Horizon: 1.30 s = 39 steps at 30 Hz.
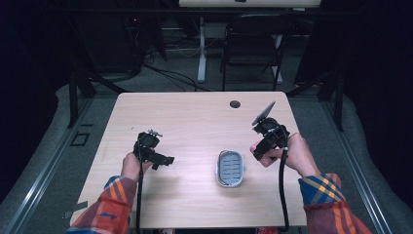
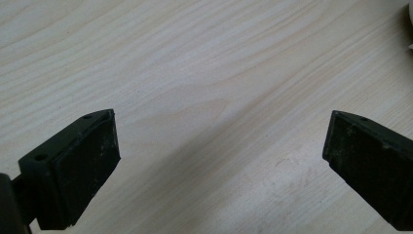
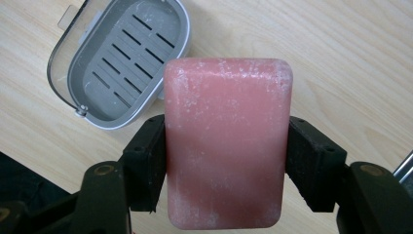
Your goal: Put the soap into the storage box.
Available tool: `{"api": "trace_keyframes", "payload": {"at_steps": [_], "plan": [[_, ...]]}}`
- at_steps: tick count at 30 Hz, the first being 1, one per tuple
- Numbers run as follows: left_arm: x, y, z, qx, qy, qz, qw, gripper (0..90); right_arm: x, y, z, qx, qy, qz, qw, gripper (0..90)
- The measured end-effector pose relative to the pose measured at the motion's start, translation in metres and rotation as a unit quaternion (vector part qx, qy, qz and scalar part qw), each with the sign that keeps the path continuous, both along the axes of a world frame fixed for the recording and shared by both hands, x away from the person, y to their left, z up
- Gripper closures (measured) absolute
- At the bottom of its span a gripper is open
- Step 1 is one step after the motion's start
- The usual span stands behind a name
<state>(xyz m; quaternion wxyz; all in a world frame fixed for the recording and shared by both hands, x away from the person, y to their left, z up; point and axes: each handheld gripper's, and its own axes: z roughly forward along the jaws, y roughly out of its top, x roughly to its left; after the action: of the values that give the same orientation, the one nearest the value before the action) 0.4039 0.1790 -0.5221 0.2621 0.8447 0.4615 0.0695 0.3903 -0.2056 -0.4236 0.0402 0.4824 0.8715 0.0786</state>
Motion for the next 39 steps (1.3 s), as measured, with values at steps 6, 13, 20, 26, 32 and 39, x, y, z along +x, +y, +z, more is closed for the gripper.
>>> {"api": "trace_keyframes", "payload": {"at_steps": [6,13,20,26,32,39], "plan": [[0.001,0.000,0.000,-0.002,0.000,0.001,1.0000,0.0,0.001,0.010,-0.003,-0.006,0.005,0.011,0.9999,37.3],[0.001,0.000,0.001,-0.005,0.000,0.003,1.0000,0.0,0.001,0.020,-0.005,-0.013,0.012,0.024,0.9996,37.3],[0.001,0.001,0.001,-0.006,0.000,-0.001,1.0000,0.0,0.007,0.032,-0.013,-0.017,0.023,0.025,0.9993,37.3],[0.000,0.000,0.001,-0.006,-0.001,-0.002,1.0000,0.0,0.015,0.046,-0.025,-0.021,0.038,0.028,0.9987,37.3],[0.000,0.000,0.001,-0.007,0.000,-0.004,1.0000,0.0,0.021,0.059,-0.040,-0.022,0.050,0.029,0.9981,37.3],[0.001,0.000,0.000,-0.008,0.002,-0.003,1.0000,0.0,0.023,0.072,-0.050,-0.039,0.057,0.027,0.9972,37.2]]}}
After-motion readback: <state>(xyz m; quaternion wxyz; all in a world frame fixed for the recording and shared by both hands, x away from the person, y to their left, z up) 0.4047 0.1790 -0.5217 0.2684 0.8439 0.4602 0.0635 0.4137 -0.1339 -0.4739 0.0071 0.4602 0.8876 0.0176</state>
